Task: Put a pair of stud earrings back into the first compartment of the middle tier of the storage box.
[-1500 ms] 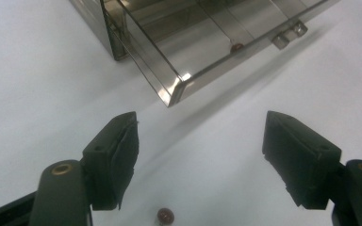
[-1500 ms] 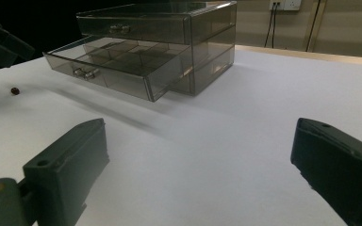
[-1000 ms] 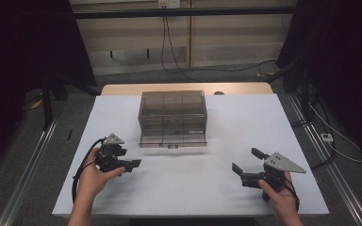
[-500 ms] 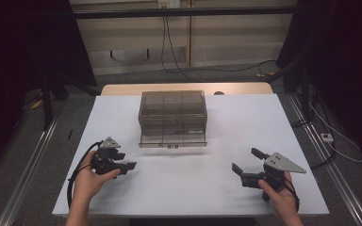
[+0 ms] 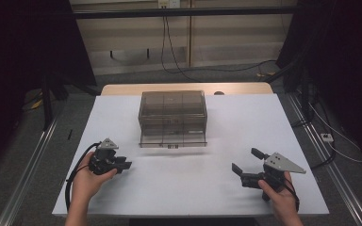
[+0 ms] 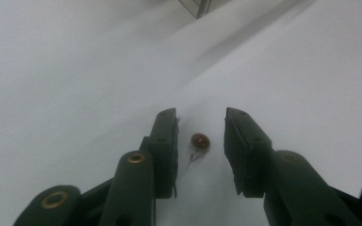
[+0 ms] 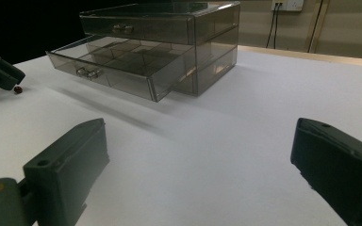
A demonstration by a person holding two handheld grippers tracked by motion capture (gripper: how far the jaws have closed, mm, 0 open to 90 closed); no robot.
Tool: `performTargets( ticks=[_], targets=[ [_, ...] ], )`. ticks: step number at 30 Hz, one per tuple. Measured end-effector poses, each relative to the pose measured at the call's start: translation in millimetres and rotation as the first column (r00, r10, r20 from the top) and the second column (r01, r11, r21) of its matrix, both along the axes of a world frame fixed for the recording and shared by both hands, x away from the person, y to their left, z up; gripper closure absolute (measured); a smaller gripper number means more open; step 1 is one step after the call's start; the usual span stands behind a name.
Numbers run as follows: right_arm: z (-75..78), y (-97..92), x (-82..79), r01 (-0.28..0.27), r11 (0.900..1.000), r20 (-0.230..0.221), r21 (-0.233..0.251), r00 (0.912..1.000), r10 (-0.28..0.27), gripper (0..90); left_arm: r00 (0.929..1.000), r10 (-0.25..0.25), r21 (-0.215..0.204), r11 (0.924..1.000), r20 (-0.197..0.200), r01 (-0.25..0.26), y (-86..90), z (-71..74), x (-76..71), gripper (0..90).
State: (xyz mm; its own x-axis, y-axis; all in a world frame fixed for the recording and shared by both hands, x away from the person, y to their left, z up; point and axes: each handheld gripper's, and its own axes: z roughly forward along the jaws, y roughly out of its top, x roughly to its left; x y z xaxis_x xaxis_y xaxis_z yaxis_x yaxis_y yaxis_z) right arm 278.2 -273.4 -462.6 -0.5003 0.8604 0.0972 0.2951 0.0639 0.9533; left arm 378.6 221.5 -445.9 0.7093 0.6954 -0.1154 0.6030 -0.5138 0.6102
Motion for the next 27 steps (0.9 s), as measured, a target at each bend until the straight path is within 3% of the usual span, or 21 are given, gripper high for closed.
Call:
performTargets(
  ticks=[16,27],
  targets=[
    [0.1,-0.4,0.0,0.001,1.0,0.0,-0.001,1.0,-0.001,4.4,1.0,0.0,0.044,0.999,-0.002,0.0,-0.7,-5.6,2.3,79.0],
    [0.2,0.3,-0.1,0.002,1.0,0.0,-0.001,1.0,-0.002,4.4,0.9993,0.029,0.045,0.9986,-0.024,-0.028,-2.7,-4.5,3.3,80.2]
  ],
)
